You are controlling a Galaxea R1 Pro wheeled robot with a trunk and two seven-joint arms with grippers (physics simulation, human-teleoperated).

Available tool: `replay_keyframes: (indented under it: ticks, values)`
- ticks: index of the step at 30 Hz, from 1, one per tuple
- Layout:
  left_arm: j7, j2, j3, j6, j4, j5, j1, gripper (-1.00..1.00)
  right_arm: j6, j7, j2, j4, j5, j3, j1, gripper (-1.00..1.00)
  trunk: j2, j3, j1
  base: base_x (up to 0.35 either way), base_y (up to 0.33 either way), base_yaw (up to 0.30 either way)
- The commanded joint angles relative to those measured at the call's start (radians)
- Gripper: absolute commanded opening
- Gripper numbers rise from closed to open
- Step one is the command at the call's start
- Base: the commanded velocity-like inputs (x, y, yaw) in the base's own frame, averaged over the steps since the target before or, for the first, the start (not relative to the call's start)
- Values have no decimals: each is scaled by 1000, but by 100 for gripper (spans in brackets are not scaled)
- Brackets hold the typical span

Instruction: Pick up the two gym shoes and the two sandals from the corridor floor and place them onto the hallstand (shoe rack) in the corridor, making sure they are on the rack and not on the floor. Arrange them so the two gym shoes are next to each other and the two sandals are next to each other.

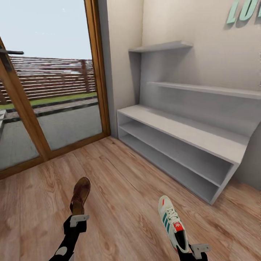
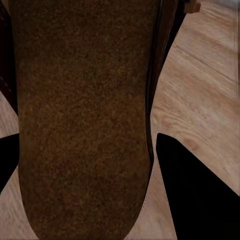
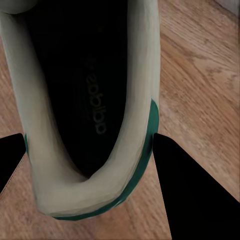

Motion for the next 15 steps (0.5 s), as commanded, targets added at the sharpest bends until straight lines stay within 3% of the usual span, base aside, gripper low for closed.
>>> replay_keyframes:
  ticks: [1,15]
  values:
    - [4,0,2,-3,0,-8,0,-100,-3,4,0,1,-10,8,-1,-100,0,-1,0,275,239,-268]
    - [4,0,1,-3,0,-8,0,-100,-3,4,0,1,-10,8,-1,-100,0,-1,0,274,240,-268]
